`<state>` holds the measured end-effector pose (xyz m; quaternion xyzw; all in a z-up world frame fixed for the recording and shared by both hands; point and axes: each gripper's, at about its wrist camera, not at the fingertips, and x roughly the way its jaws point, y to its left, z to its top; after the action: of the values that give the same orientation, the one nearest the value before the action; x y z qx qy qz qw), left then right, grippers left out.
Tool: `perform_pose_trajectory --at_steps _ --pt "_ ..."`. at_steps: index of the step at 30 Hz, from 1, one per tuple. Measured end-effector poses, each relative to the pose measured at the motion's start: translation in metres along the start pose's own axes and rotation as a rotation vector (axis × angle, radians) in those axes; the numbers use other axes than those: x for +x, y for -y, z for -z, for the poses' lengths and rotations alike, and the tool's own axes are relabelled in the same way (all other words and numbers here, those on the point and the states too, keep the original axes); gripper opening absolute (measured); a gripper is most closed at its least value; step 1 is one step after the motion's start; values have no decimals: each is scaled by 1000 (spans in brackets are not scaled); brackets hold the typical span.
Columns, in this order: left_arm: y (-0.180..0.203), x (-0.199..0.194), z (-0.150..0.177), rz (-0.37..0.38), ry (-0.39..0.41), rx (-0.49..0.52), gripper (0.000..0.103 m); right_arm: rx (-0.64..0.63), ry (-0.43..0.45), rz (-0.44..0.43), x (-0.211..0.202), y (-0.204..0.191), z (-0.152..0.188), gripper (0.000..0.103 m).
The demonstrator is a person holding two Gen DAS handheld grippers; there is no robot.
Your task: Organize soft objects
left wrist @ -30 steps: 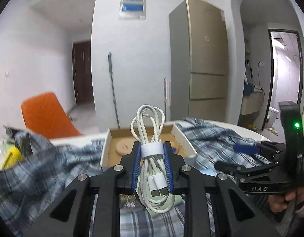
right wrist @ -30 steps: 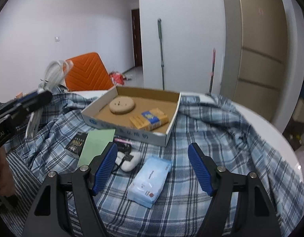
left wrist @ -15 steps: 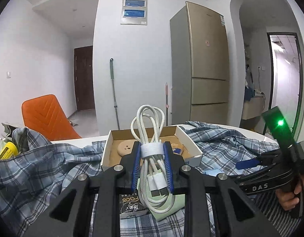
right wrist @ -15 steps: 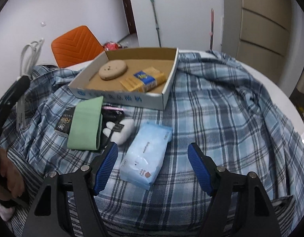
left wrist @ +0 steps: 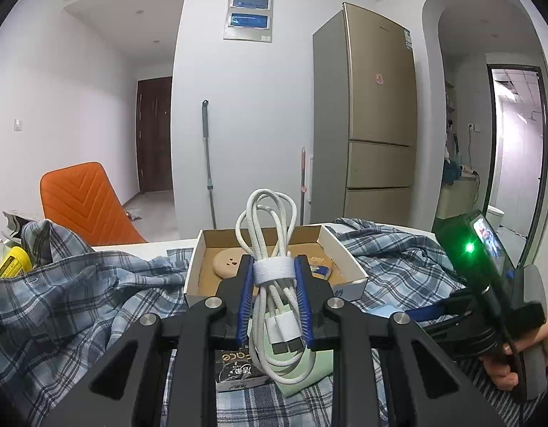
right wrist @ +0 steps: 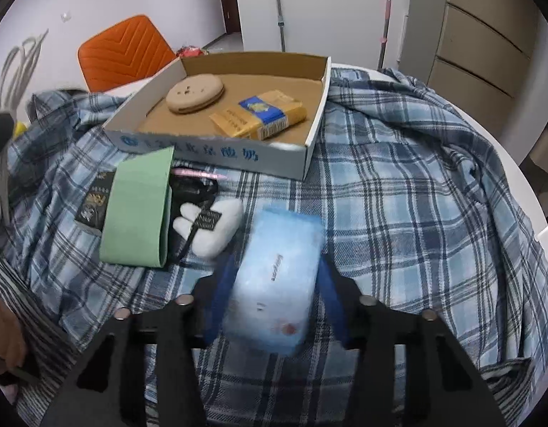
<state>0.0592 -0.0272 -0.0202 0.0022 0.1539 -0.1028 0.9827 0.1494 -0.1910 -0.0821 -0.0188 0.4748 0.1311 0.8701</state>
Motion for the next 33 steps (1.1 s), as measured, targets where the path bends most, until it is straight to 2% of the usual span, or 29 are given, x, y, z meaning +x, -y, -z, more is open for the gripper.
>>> perform_pose_trajectory --at_steps 5,12,23,25,31,33 --pt "-2 2 0 -8 -11 -12 24 -10 -13 16 6 0 3 35" --pt "-3 0 0 -10 1 -16 24 -35 64 12 -6 -5 7 34" --pt "-4 -4 1 -3 15 -24 24 -101 297 -70 -47 -20 15 34" --pt "-4 -4 1 -3 16 -22 24 -109 362 -77 -57 -22 17 34" --pt "-2 -7 1 11 23 -17 24 -130 595 -21 -92 -30 28 36" --pt "-3 -7 0 10 23 -17 24 -136 641 0 -97 -32 30 36"
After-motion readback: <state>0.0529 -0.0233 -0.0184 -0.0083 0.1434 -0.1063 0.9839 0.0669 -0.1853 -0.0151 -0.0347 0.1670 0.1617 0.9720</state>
